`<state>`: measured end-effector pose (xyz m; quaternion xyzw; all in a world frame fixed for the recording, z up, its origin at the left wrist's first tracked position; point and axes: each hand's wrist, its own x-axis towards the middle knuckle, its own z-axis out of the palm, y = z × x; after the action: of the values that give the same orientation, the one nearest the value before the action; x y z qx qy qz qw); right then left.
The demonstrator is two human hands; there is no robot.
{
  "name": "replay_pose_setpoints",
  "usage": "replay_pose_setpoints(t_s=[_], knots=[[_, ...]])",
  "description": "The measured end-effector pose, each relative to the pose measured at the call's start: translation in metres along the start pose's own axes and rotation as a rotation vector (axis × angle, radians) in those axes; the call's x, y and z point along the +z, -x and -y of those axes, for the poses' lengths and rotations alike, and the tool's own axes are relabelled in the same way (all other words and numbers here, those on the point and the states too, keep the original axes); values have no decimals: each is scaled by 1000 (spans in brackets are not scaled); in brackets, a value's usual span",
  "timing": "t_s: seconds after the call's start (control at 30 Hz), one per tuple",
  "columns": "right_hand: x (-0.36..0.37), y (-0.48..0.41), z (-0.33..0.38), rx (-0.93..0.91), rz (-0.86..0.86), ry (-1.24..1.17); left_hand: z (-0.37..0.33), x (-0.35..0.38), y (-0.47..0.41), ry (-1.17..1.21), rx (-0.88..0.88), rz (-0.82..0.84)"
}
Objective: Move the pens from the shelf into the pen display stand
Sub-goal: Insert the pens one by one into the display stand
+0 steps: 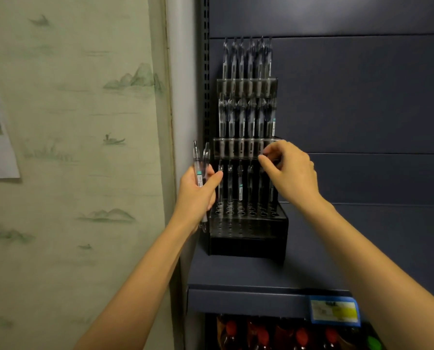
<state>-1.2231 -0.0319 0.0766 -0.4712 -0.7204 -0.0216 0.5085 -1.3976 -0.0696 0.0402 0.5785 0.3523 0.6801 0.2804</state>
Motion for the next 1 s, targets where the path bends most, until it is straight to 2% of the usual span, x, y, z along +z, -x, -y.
replay_pose_setpoints(t_s=[0.17,0.23,0.37,0.53,0.8,0.9,1.0], knots=[[11,-2,45,-183,227,-151,2,-7,-4,30,-5,24],[18,-1,59,-210,261,-193,1,-9,-5,21,-12,38],[31,-1,73,-170,296,-252,-1,-15,-4,-5,-13,81],[40,2,77,-27,367,-497,0,-22,-6,-3,-15,138],[22,-20,83,-7,128,-600,13,-30,-7,0,-29,167],[6,-32,81,-9,20,-596,18,-36,-8,7,-42,158],[0,-38,73,-2,-10,-540,23,-44,-8,-22,-48,136]])
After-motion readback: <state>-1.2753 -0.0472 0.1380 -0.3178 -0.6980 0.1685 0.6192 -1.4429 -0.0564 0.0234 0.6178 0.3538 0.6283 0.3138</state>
